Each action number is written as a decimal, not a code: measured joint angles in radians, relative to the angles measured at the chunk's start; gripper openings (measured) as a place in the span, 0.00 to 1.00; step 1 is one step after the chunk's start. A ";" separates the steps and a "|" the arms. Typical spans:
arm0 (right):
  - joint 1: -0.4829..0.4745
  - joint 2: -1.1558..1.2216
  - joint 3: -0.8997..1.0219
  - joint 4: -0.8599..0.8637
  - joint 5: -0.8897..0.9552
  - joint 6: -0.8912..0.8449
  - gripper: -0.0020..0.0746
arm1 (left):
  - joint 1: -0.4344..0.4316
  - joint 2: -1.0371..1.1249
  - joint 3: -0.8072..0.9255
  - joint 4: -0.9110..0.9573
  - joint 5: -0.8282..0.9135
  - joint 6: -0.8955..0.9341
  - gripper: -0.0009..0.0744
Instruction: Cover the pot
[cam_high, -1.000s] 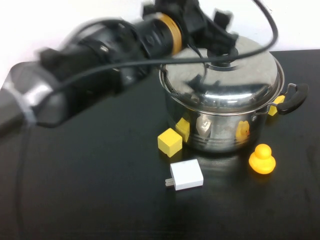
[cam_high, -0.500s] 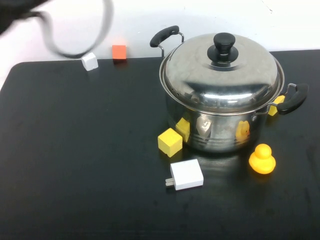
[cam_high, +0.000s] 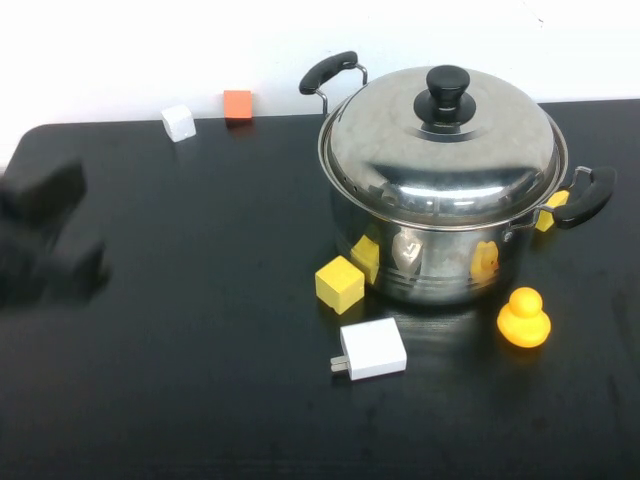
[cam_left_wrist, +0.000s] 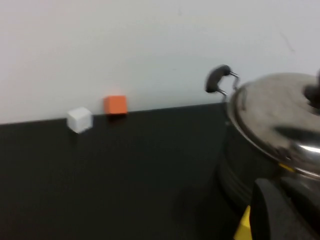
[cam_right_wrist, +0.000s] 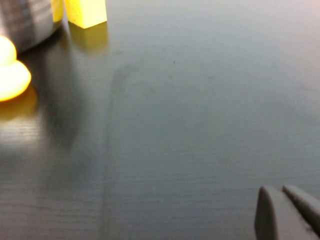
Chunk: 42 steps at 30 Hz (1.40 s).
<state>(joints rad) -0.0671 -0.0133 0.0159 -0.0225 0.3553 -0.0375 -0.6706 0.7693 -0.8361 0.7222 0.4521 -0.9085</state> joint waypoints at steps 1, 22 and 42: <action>0.000 0.000 0.000 0.000 0.000 0.000 0.02 | 0.000 -0.029 0.032 -0.002 -0.019 -0.008 0.01; 0.000 0.000 0.000 0.000 0.000 0.000 0.02 | 0.000 -0.213 0.241 0.128 -0.189 -0.032 0.01; 0.000 0.000 0.000 0.000 0.000 0.000 0.02 | 0.620 -0.688 0.705 -0.631 -0.371 0.491 0.01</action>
<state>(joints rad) -0.0671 -0.0133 0.0159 -0.0225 0.3553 -0.0375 -0.0507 0.0816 -0.1315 0.0911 0.0807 -0.4177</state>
